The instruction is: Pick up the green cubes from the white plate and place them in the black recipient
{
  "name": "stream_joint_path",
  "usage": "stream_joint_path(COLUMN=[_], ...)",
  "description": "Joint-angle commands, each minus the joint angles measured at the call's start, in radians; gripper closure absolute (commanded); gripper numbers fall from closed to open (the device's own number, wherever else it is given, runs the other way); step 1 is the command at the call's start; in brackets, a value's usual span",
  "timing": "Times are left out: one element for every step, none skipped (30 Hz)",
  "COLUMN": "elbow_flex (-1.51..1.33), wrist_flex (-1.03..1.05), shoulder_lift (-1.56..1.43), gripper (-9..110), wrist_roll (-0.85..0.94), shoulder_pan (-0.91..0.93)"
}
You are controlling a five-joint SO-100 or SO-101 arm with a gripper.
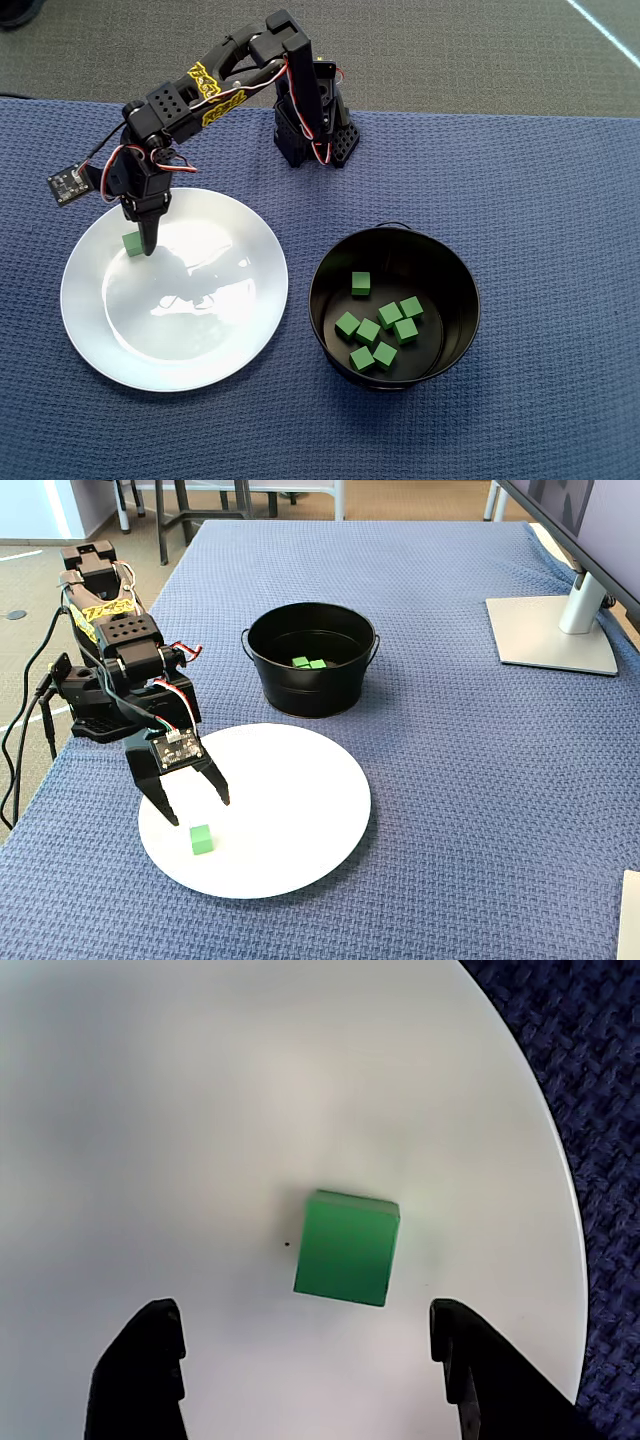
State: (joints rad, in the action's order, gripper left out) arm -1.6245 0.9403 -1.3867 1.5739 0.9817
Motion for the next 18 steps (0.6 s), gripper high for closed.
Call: stream_joint_path(elbow_flex=[0.069,0.069,0.069,0.069,0.071,0.075,0.080,0.084,0.089,0.094,0.101,0.109,0.114,0.118,0.123,0.126,0.126,0.126], wrist_flex=[-0.014,-0.020,-0.028,-0.035,-0.043,-0.044,-0.044,-0.044,-0.044,-0.044,-0.046,-0.048,-0.052,-0.057,-0.058,-0.061,-0.064,-0.071], shoulder_lift=[0.011,0.021,0.032,0.041,0.052,0.061,0.069,0.075,0.081,0.087,0.095,0.103,0.112,0.121,0.129,0.137,0.144,0.150], gripper=[76,77,77,77,77,77,77,77,77,77,77,76,76,76,76,76,76,76], wrist_roll=[0.034,0.038,0.040,0.040,0.038,0.038,0.038,0.035,0.034,0.031,0.023,0.018,0.015,0.011,0.006,0.003,0.002,-0.005], shoulder_pan=[0.028,0.031,0.034,0.035,0.037,0.037,0.037,0.037,0.037,0.037,0.035,0.035,0.035,0.035,0.035,0.035,0.035,0.034])
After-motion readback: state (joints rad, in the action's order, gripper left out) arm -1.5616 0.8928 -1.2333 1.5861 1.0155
